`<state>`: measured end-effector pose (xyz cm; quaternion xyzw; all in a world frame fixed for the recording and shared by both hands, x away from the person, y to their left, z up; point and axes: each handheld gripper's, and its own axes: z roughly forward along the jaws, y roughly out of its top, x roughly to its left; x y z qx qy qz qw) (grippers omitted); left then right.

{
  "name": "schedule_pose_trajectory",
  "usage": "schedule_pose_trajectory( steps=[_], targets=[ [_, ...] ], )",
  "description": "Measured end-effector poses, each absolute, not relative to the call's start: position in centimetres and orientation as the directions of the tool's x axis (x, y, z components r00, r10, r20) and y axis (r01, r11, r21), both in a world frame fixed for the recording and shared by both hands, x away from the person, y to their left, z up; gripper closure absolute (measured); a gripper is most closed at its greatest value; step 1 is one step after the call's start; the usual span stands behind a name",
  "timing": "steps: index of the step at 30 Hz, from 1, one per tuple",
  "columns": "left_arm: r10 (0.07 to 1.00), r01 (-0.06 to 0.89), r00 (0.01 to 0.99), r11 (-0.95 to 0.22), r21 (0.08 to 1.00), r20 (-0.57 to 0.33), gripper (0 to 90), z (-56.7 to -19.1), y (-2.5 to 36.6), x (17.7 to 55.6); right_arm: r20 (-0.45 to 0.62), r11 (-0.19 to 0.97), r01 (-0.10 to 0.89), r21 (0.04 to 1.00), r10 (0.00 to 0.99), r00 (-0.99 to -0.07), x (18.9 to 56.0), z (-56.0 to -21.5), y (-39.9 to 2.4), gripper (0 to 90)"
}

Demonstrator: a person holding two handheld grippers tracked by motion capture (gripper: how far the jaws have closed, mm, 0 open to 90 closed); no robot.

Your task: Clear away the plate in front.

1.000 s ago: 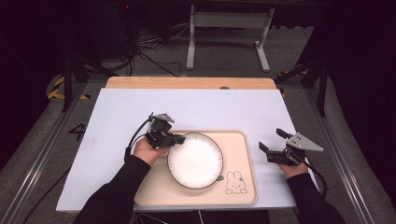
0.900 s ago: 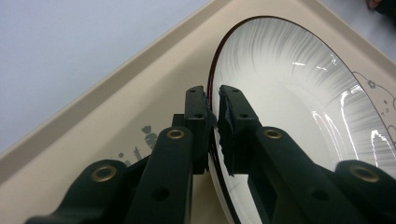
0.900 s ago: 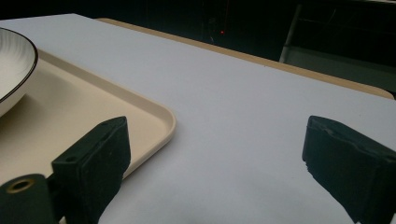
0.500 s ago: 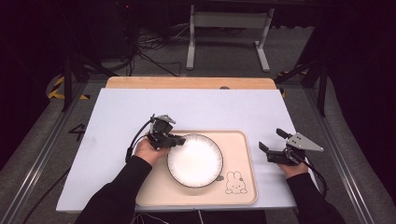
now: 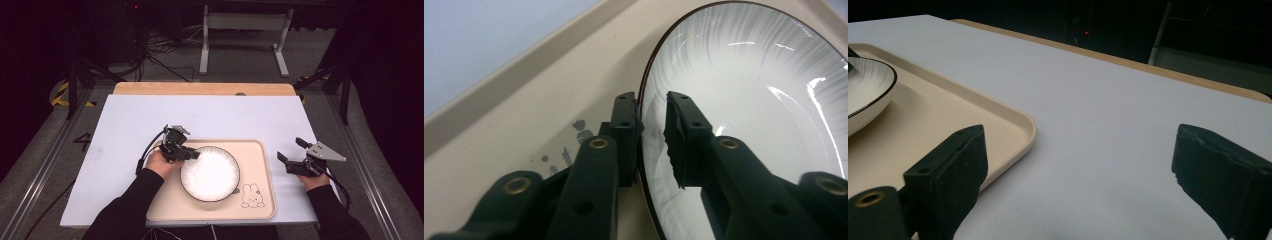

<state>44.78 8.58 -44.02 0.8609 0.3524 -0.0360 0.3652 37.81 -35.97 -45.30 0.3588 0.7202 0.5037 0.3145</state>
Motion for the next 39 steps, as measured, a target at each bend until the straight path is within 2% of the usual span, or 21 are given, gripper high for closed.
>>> schedule_pose_trajectory(
  steps=[3, 9, 15, 22, 39],
  targets=[
    [0.585, 0.62, 0.755, -0.49, 0.613, -0.296, 59.3, -43.8, 8.8, 44.6, -0.091, 0.235, 0.2, 0.951, 0.833, -0.545, 37.8, -45.3, -36.0, 8.3],
    [0.594, 0.588, 0.766, -0.495, 0.64, -0.245, 47.8, -43.0, 9.0, 43.9, -0.09, 0.236, 0.203, 0.951, 0.833, -0.546, 37.8, -45.3, -36.0, 8.3],
    [0.608, 0.581, 0.756, -0.454, 0.676, -0.241, 47.3, -42.1, 9.8, 43.4, -0.09, 0.236, 0.204, 0.95, 0.833, -0.546, 37.8, -45.3, -36.0, 8.3],
    [0.621, 0.564, 0.755, -0.448, 0.694, -0.212, 39.6, -41.3, 10.7, 42.8, -0.088, 0.234, 0.205, 0.95, 0.834, -0.545, 37.8, -45.3, -36.0, 8.3],
    [0.619, 0.525, 0.763, -0.421, 0.74, -0.189, 31.9, -40.1, 14.1, 41.5, -0.086, 0.233, 0.206, 0.95, 0.833, -0.547, 37.9, -45.3, -36.0, 8.3]
  ],
)
